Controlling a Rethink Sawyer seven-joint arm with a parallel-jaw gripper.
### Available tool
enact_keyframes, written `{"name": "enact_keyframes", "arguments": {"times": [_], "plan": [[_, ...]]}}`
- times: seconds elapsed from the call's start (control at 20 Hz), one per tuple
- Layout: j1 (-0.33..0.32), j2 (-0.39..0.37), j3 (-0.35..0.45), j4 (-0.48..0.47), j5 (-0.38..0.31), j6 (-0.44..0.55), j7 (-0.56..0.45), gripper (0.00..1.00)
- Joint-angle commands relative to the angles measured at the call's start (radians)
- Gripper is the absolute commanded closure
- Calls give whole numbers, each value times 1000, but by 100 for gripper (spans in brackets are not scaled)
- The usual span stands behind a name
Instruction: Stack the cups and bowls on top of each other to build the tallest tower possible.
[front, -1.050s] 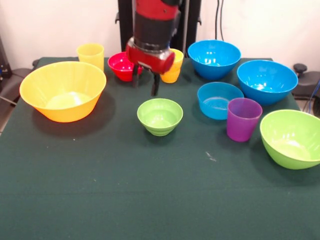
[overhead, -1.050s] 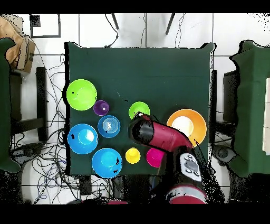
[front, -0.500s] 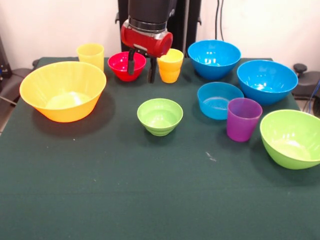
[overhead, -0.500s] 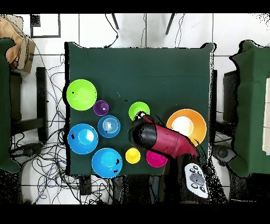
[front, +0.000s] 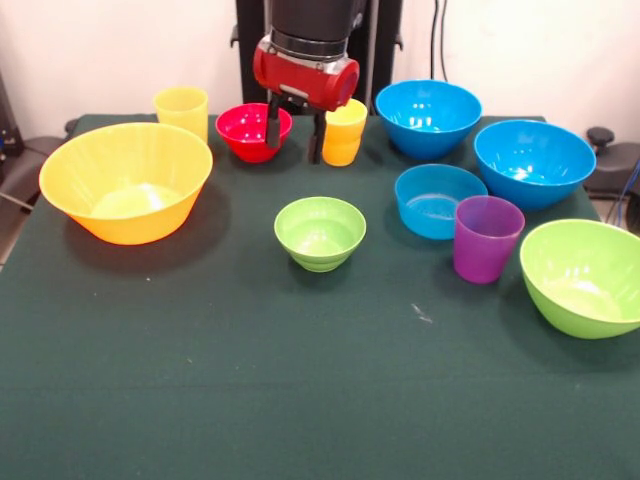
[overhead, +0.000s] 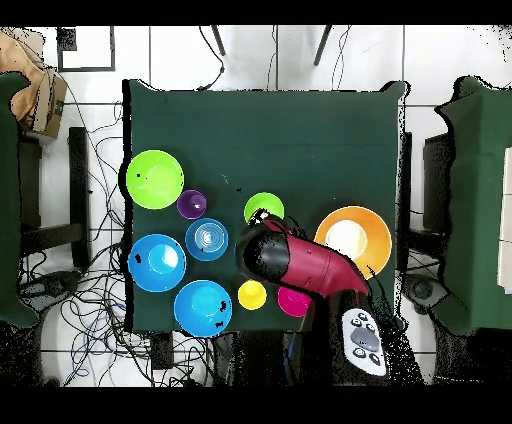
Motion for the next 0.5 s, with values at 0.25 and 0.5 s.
{"name": "enact_keyframes", "arguments": {"times": [0.25, 0.5], "plan": [[2, 83, 81, -29, 11, 9, 120, 0], [-13, 158, 94, -49, -5, -85, 123, 0]]}}
